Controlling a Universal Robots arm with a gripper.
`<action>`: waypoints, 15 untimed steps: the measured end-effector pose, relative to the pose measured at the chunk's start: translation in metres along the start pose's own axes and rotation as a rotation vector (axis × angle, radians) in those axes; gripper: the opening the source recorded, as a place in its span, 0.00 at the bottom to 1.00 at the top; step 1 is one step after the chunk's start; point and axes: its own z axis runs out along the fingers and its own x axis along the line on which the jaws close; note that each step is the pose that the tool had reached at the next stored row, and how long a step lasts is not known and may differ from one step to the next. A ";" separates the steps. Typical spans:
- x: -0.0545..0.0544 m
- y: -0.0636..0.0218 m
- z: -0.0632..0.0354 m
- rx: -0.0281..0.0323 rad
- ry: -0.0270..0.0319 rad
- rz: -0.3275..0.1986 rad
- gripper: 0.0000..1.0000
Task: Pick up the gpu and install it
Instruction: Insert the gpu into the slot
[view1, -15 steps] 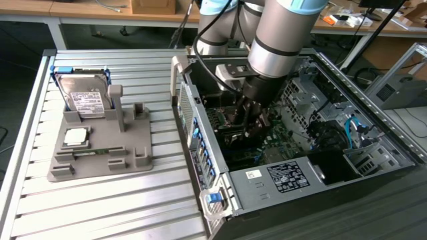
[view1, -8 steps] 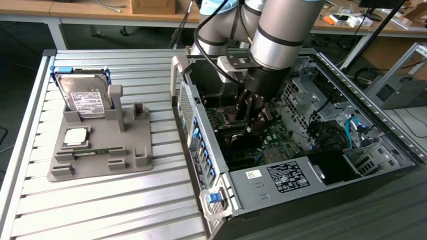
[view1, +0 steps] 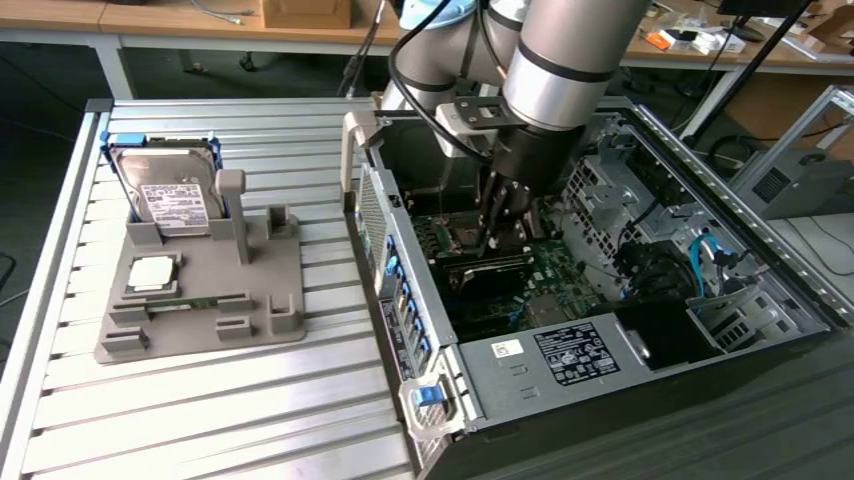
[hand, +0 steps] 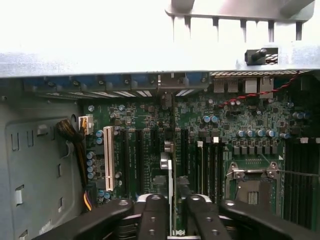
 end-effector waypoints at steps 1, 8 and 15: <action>0.000 0.0002 -0.0010 0.0000 0.0000 0.000 0.20; 0.001 0.0006 -0.0042 -0.0001 0.0002 0.000 0.11; 0.003 -0.0089 -0.0037 -0.0077 -0.0006 -0.001 0.11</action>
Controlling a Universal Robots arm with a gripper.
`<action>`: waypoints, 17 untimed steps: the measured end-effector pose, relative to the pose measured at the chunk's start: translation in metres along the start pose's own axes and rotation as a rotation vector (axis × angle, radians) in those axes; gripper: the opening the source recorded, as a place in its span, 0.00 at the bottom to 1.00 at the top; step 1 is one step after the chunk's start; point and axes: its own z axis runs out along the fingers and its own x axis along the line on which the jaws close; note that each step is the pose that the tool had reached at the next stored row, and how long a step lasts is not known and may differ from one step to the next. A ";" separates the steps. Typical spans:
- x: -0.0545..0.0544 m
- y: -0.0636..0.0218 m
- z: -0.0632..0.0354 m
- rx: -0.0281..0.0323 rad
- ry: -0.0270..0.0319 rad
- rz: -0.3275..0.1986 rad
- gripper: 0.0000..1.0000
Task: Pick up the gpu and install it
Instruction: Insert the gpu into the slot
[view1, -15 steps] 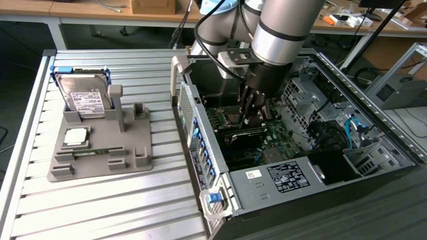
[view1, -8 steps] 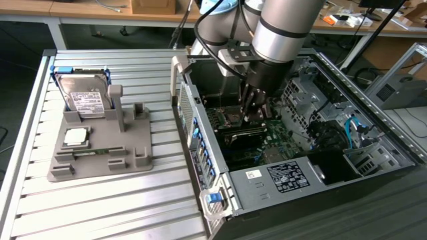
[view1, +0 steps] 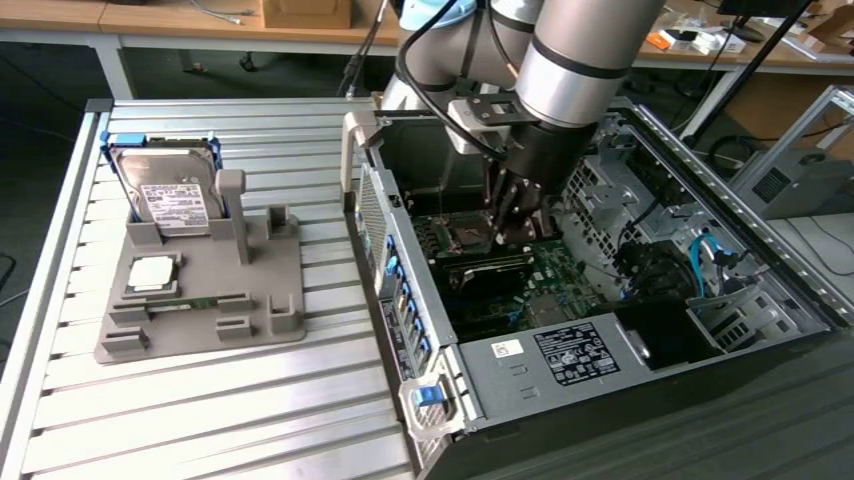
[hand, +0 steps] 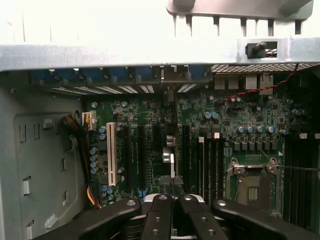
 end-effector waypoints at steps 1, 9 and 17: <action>0.000 -0.0013 0.0000 -0.0010 0.0001 0.000 0.11; 0.000 -0.0040 0.0001 -0.0024 0.0002 0.000 0.11; 0.000 -0.0169 0.0003 -0.0102 0.0004 0.000 0.11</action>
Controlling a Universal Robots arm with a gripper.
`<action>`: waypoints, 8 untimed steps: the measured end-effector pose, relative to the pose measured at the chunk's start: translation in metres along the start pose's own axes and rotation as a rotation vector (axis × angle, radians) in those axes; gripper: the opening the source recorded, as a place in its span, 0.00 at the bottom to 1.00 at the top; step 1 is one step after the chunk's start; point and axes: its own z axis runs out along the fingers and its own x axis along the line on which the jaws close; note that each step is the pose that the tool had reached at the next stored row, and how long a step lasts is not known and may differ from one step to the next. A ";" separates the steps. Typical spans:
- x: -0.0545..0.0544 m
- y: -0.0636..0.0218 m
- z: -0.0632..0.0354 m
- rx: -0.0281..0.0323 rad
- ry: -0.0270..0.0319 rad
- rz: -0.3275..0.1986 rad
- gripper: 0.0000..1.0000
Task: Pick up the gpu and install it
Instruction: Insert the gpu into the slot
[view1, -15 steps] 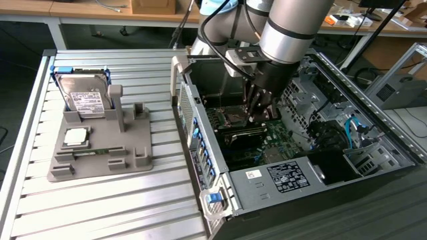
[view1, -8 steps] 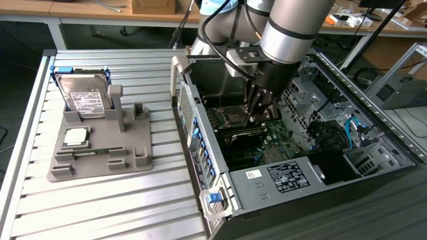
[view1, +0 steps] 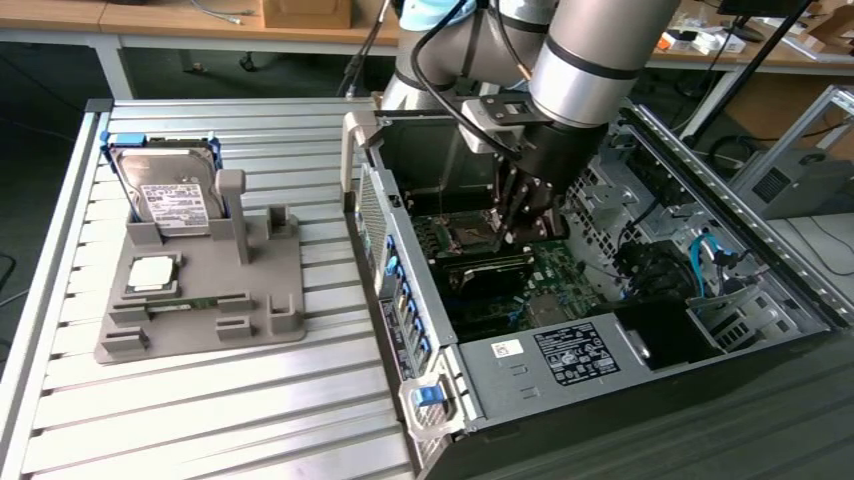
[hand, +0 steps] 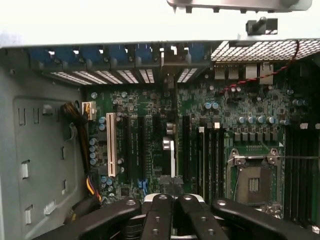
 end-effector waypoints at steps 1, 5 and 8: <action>0.000 -0.0023 -0.0001 -0.0015 0.0001 0.000 0.11; 0.000 -0.0132 0.0000 -0.0088 0.0001 0.000 0.11; 0.000 -0.0211 0.0002 -0.0142 0.0002 0.000 0.11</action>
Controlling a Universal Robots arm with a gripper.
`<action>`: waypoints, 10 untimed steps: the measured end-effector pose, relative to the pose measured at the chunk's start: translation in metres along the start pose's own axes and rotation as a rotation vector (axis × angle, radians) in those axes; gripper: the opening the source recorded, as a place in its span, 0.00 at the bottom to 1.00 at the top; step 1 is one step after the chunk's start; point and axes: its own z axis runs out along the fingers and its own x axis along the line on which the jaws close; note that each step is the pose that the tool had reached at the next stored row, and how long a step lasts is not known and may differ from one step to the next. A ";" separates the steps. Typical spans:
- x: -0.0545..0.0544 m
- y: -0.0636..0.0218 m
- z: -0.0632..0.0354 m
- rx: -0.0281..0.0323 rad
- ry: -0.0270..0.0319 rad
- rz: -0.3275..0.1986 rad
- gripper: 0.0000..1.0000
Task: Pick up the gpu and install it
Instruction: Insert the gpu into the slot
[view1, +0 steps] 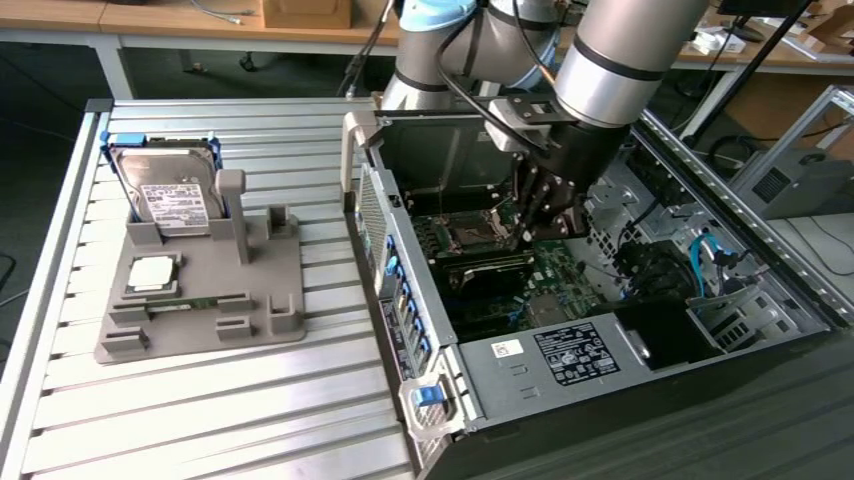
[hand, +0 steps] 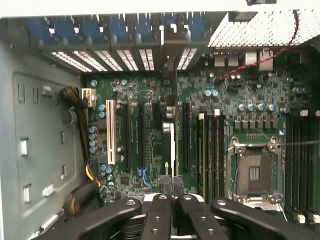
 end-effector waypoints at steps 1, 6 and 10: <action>0.000 -0.0030 0.0000 -0.0019 0.0000 0.000 0.11; 0.000 -0.0151 -0.0002 -0.0090 0.0002 0.000 0.11; 0.000 -0.0194 -0.0003 -0.0110 0.0003 0.000 0.11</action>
